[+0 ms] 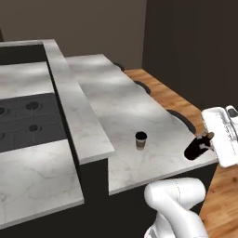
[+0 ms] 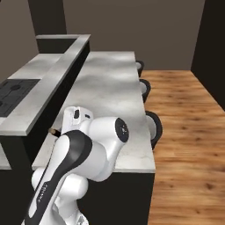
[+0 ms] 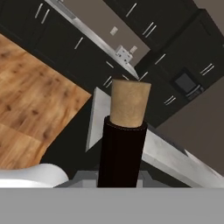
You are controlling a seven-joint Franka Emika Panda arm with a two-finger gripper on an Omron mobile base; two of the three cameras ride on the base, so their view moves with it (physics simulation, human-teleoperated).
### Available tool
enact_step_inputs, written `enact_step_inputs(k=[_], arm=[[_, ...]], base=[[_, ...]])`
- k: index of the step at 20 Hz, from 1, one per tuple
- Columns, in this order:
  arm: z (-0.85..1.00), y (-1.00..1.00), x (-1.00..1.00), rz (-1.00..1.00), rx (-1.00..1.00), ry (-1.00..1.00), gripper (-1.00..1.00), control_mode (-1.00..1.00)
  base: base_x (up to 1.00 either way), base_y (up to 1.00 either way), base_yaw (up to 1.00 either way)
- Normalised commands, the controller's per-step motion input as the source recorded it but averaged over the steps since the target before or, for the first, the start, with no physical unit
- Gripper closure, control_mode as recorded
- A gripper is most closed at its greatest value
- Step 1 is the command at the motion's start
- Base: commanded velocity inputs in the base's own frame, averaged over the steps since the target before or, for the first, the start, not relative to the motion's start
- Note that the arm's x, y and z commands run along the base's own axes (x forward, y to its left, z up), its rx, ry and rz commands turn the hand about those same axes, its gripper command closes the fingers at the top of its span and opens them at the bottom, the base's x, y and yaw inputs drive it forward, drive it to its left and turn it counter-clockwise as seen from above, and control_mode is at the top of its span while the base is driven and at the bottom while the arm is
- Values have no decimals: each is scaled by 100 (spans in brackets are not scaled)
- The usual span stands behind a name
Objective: Move the drinks to the dining counter.
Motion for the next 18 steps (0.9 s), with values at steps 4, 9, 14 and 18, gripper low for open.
enact_step_inputs(k=[4,9,14,18], arm=[[0,0,0,0,0,0,100,100],[0,0,0,0,0,0,100,100],[0,0,0,0,0,0,100,100],[0,0,0,0,0,0,100,100]], base=[[64,-8,1],[47,-25,4],[15,-4,1],[0,0,1]])
